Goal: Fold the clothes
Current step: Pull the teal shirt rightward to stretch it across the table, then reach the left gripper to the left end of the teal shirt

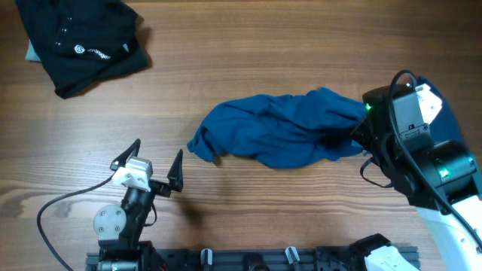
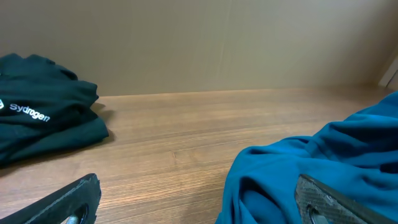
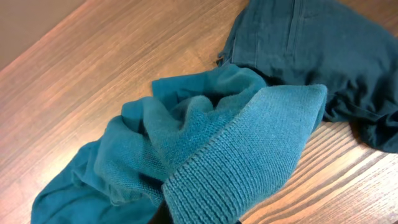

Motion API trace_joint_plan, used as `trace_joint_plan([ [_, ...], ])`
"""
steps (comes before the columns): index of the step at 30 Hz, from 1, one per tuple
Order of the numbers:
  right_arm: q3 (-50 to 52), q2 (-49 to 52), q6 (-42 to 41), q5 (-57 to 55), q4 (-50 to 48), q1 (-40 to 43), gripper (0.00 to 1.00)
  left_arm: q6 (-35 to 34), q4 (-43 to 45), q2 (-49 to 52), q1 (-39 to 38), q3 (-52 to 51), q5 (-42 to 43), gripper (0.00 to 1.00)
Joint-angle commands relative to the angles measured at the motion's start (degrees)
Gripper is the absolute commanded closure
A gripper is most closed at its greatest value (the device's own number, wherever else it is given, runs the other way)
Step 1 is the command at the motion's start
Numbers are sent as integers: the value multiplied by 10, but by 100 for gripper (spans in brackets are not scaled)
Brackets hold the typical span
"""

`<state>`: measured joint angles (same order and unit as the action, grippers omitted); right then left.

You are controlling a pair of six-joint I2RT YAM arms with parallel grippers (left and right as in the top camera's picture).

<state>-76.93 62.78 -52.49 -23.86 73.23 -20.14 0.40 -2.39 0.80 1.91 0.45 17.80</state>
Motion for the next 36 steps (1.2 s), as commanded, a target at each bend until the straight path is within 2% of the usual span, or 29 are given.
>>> trace_joint_plan([
  [1, 0, -5, -5, -27, -5, 2, 95, 9, -3, -4, 3, -1, -5, 0],
  [11, 0, -5, 0, -26, -3, 2, 96, 9, 0, -4, 3, -1, -5, 0],
  [15, 0, -5, 33, -4, -8, 2, 96, 6, 5, -4, 3, -1, 5, 0],
  [18, 0, -5, 42, -2, -9, 2, 96, -26, 45, -4, 3, -1, 99, 0],
  [20, 0, -5, 45, -2, -10, 2, 96, -57, 89, -4, 3, -1, 217, 0],
  [22, 0, -5, 45, 0, -13, 2, 96, -59, 153, -4, 3, -1, 335, 0],
  [24, 0, -5, 45, -1, -16, 2, 96, -104, 222, -4, 3, -1, 408, 0],
  [26, 0, -5, 45, -1, -24, 2, 96, -189, 278, -4, 3, -1, 437, 0],
  [28, 0, -5, 45, -1, -36, 2, 95, -230, 276, -4, 3, -1, 446, 0],
  [36, 0, -5, 45, 5, -60, 2, 91, -264, 171, -4, 3, -1, 448, 0],
])
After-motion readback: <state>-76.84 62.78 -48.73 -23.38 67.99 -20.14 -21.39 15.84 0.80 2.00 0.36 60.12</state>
